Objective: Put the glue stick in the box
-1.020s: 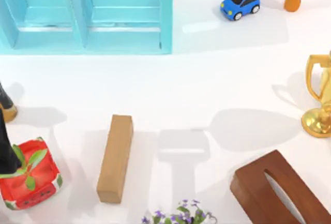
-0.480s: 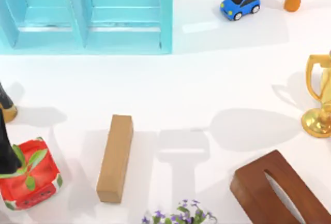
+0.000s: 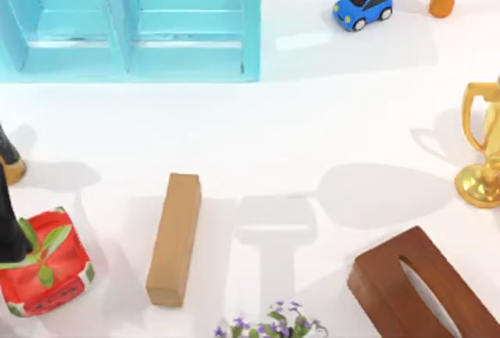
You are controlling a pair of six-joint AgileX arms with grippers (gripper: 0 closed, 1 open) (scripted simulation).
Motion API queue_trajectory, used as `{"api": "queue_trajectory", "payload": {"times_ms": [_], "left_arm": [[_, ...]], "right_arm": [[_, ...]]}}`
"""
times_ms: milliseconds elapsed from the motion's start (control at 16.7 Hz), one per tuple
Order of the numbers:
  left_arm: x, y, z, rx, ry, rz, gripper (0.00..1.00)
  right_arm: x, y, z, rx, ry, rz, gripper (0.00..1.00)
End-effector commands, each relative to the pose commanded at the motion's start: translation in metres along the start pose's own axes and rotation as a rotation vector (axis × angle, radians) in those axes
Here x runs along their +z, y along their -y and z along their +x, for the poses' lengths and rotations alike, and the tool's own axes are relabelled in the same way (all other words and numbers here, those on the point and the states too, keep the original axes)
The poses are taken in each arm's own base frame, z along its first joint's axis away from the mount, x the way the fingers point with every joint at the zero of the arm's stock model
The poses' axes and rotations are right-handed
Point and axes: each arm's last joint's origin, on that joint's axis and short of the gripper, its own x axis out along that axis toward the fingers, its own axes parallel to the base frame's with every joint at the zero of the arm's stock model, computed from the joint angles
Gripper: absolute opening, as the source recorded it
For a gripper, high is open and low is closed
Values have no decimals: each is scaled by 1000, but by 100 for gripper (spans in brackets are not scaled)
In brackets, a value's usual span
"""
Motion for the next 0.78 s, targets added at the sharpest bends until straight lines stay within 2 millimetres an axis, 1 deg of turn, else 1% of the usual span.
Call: {"api": "queue_trajectory", "payload": {"times_ms": [300,780], "left_arm": [[0,0,0,0,0,0,100],[0,0,0,0,0,0,100]], "right_arm": [[0,0,1,0,1,1,0],[0,0,1,0,1,1,60]]}}
